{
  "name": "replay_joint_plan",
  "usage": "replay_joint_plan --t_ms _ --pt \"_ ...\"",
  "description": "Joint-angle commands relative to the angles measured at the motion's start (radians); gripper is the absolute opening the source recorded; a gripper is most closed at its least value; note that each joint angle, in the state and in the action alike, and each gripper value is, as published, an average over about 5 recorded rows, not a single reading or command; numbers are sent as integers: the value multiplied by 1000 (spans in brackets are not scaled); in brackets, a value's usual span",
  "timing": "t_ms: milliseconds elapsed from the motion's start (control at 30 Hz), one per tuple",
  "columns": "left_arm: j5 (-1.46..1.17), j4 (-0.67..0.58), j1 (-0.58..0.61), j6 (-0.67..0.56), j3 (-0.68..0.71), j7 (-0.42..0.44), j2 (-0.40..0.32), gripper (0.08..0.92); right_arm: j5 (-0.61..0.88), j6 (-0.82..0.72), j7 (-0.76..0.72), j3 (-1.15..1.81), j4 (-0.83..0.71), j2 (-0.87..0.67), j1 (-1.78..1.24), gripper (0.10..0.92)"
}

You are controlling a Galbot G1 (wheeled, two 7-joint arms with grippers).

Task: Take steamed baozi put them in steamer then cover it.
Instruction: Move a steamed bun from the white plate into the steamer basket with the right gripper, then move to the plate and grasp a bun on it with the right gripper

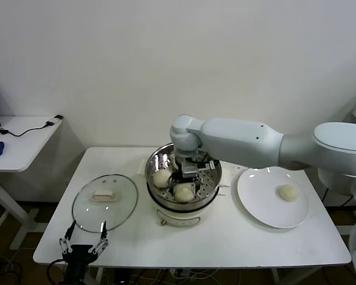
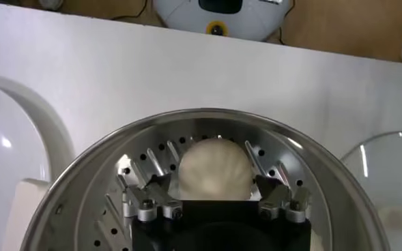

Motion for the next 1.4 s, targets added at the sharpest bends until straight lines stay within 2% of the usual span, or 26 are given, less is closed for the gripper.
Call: replay_joint_plan --t_ms 33,167,333,500,633,900,1200,1400 --pt "-1 3 -7 0 2 0 -2 823 22 1 17 34 -7 -73 77 823" --pt "0 3 -9 0 6 1 0 823 114 -114 106 -17 -38 -180 180 823" --pt "1 -3 -8 -2 8 2 6 823 378 -480 275 -234 -30 -326 320 823" --pt "-2 -8 -1 -7 12 3 14 823 573 -766 233 -255 -36 -478 316 823" --pt "-2 -13 1 -7 16 3 14 823 623 -866 203 -206 -42 -591 233 823" --pt "0 -22 19 -9 12 2 10 823 305 -768 81 154 -232 -691 -156 823" --pt "16 -18 29 -8 8 0 -5 823 19 -611 22 484 -458 -626 -451 823" --pt "29 -15 23 -1 9 -2 -12 823 -70 -568 19 599 -551 -571 -529 823"
